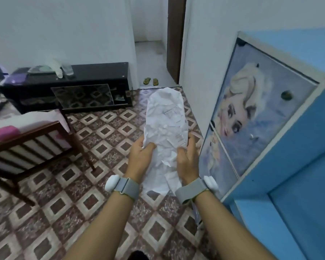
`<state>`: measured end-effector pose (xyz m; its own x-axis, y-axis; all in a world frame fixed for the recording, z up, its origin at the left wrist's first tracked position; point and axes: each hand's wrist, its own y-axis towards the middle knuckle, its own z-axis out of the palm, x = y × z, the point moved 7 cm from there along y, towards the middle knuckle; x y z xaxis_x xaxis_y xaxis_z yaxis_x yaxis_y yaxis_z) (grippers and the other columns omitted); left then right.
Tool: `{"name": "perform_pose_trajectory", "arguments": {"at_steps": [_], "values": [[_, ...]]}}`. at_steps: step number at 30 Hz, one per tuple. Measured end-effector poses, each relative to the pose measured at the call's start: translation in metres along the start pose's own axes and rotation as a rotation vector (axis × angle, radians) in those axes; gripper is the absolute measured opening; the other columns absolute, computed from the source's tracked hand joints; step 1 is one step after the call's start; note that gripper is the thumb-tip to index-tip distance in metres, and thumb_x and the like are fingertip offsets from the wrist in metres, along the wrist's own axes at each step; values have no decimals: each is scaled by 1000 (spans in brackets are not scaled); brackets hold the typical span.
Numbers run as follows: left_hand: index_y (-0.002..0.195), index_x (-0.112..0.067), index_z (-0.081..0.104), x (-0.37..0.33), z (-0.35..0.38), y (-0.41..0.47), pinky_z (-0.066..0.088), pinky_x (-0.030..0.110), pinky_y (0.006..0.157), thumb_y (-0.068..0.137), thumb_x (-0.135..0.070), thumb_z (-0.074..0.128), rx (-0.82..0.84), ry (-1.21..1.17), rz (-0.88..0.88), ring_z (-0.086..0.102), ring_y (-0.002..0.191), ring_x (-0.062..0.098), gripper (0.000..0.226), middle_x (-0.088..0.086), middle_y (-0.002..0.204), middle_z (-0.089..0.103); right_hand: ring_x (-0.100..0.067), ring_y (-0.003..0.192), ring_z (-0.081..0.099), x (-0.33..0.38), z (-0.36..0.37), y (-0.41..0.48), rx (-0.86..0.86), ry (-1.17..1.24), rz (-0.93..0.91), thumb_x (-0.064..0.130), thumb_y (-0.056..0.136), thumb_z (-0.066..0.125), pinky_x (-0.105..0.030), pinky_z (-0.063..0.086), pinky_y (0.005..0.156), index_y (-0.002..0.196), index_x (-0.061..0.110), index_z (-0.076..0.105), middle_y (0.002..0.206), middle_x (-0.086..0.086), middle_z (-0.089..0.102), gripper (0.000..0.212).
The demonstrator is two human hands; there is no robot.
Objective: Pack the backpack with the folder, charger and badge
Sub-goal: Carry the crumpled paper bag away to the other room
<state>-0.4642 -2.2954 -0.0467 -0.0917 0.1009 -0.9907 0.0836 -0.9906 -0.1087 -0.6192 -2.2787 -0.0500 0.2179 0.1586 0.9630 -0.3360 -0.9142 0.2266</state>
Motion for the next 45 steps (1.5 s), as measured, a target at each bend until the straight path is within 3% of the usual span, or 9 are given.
{"name": "perform_pose_trajectory", "arguments": {"at_steps": [4,6,10,17,20,23,30,35,45], "values": [[98,-18,71,2,16,106,57,50,83,91,-4,50,58,23,1,70,93,34,26,11,100,75,-10,92,55,-30,31,90,-21,-17,54,18,81,38,-8,42,72,138,11,44,115,4,62,58],[100,-18,70,5,27,150,57,48,85,92,-4,50,85,22,-9,70,95,32,26,9,100,75,-12,95,54,-48,42,126,-90,-22,80,17,82,36,-24,45,85,143,8,39,119,-2,62,62],[95,-30,71,11,53,243,58,40,83,93,-5,46,195,28,-44,69,97,28,35,0,100,75,-37,74,56,-81,60,198,-302,-144,164,21,78,37,-47,47,67,137,6,42,86,-19,64,61],[121,-39,57,47,110,375,50,50,97,83,-35,48,347,235,-124,62,111,19,39,-7,122,65,-35,88,61,-145,65,307,-434,-225,336,22,80,37,-41,49,76,123,16,46,102,-20,63,44],[129,-30,52,57,141,422,50,48,96,91,-27,45,388,264,-102,60,110,17,39,-7,120,63,-33,71,55,-171,66,350,-607,-230,338,17,70,38,-35,35,56,108,16,55,82,-9,63,41],[115,-26,55,81,161,464,51,44,88,94,-17,43,346,294,-105,61,99,18,25,-7,105,63,-25,77,55,-209,75,389,-562,-264,325,17,72,40,-29,30,61,108,23,55,96,-4,68,40],[102,-22,57,190,194,539,46,38,78,92,-14,49,311,454,-103,58,95,24,15,4,104,61,-29,89,60,-327,77,427,-538,-315,387,16,73,39,-39,49,75,125,5,53,104,-11,68,55],[97,-5,59,324,219,587,38,35,72,85,-24,47,368,623,-129,49,86,25,25,10,100,52,-7,77,44,-461,77,431,-579,-386,472,12,75,38,-25,35,69,108,-1,56,94,-5,59,40],[89,-11,57,527,231,627,33,15,56,90,-17,62,500,719,-118,46,63,7,8,-6,72,53,-30,104,59,-668,81,401,-372,-542,641,11,95,44,-41,49,87,127,17,46,120,-10,63,32]]}}
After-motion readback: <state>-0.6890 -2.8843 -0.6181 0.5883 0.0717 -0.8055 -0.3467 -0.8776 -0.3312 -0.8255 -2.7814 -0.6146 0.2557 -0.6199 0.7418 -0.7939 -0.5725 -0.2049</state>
